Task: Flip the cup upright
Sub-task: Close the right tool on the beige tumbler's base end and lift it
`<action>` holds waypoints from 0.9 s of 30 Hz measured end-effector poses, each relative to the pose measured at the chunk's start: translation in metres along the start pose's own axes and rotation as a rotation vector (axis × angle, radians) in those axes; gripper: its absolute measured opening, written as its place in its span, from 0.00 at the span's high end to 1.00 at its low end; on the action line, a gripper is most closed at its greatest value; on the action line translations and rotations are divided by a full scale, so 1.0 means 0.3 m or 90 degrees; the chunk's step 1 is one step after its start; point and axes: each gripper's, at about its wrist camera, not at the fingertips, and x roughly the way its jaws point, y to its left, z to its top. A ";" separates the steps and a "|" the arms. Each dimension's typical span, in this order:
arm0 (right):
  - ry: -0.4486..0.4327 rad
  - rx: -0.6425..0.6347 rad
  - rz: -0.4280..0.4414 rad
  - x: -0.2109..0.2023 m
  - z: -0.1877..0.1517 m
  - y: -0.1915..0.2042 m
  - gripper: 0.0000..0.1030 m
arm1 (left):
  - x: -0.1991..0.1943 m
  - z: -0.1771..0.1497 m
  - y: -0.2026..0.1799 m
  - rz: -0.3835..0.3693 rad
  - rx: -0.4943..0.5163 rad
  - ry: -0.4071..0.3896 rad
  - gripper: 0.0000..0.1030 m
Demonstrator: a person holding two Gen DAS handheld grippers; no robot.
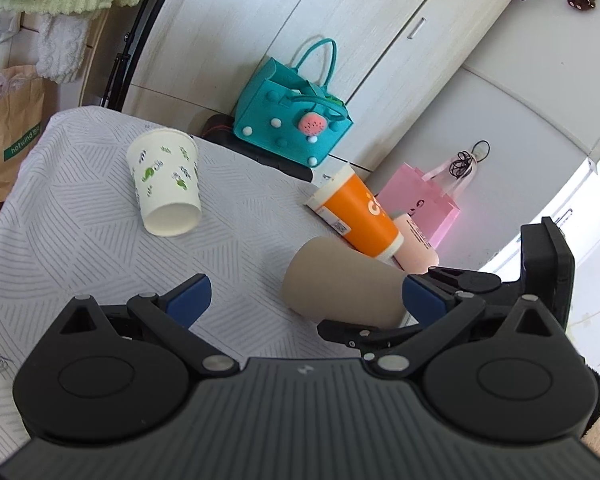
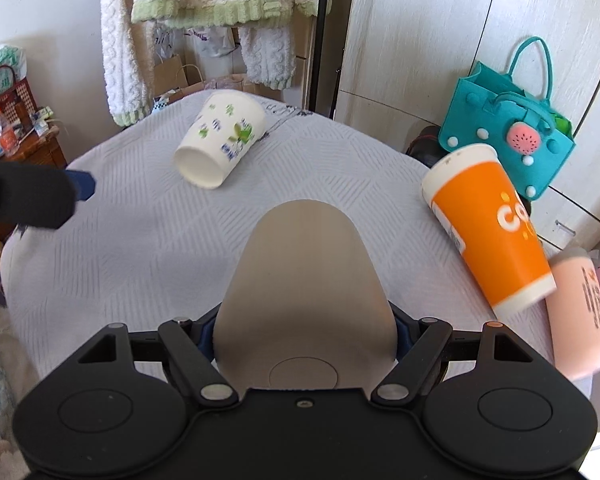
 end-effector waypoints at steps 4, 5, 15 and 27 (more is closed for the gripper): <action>0.001 -0.002 0.000 -0.045 -0.053 0.018 0.21 | 0.003 -0.027 -0.019 -0.008 0.000 0.011 0.00; 0.001 -0.002 0.001 -0.054 -0.064 0.021 0.21 | 0.003 -0.034 -0.025 -0.008 0.001 0.013 0.00; -0.010 0.012 0.002 -0.104 -0.165 0.024 0.21 | 0.059 -0.098 -0.057 -0.040 -0.009 0.069 0.00; -0.009 0.023 0.010 -0.081 -0.237 0.022 0.21 | 0.162 -0.176 -0.098 -0.070 -0.038 0.127 0.00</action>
